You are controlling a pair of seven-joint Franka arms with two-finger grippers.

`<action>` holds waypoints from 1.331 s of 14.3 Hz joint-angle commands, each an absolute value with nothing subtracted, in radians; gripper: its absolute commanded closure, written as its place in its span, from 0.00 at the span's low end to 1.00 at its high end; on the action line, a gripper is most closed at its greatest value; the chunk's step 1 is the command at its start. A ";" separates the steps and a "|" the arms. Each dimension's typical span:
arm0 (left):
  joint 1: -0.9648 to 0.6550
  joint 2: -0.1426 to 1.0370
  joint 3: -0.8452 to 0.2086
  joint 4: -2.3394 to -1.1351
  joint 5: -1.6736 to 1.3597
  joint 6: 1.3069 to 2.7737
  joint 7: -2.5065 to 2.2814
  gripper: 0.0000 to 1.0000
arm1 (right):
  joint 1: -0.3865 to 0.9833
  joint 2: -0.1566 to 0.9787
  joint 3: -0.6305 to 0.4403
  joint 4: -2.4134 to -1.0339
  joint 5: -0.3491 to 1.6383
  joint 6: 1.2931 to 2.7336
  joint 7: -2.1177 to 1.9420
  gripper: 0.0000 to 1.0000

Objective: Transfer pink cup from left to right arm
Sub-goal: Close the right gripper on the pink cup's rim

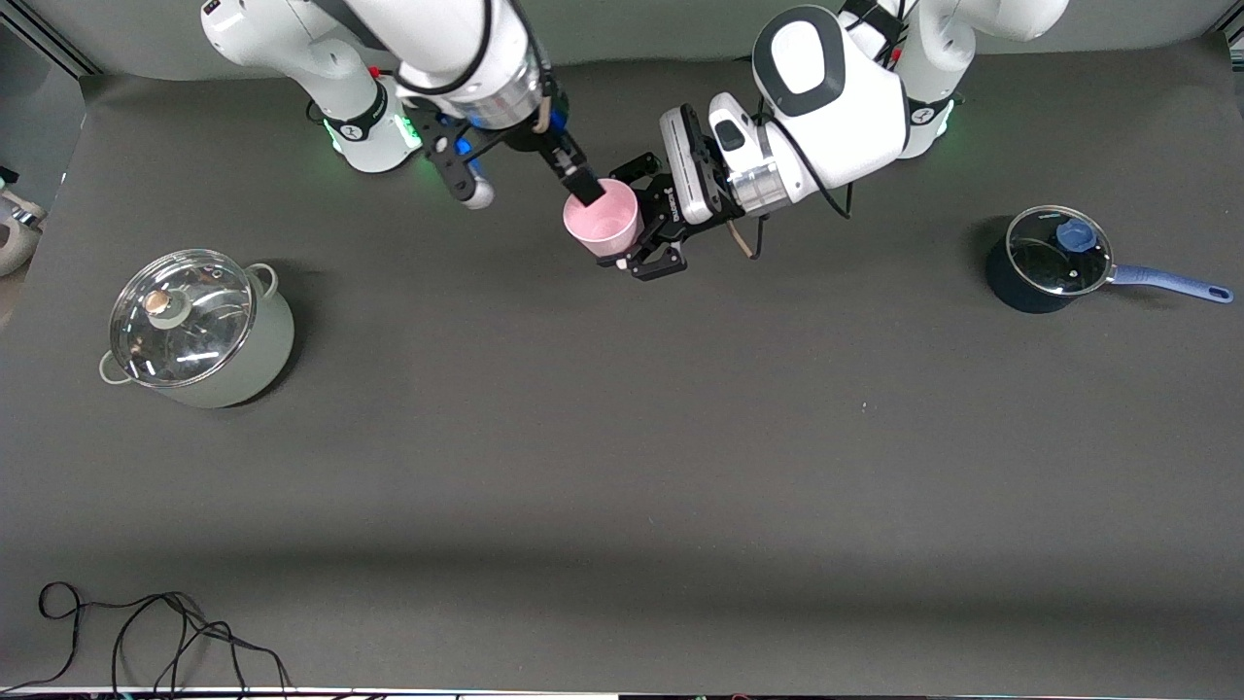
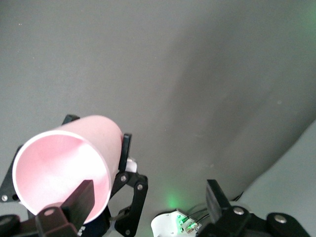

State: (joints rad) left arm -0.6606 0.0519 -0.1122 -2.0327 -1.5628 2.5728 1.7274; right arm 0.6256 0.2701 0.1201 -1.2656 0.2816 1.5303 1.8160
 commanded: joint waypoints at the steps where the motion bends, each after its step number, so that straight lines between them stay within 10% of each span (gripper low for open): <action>1: -0.664 0.043 -0.117 -2.034 -1.582 2.591 1.721 0.50 | 0.627 0.302 0.114 -1.239 0.301 1.531 1.842 0.03; 4: -0.663 0.043 -0.115 -2.034 -1.580 2.589 1.721 0.50 | 0.626 0.298 0.114 -1.238 0.301 1.531 1.842 0.75; 6: -0.661 0.043 -0.115 -2.034 -1.580 2.589 1.721 0.50 | 0.621 0.290 0.112 -1.236 0.301 1.531 1.842 0.99; 19: -0.660 0.041 -0.114 -2.033 -1.574 2.591 1.718 0.15 | 0.609 0.262 0.087 -1.235 0.287 1.525 1.789 1.00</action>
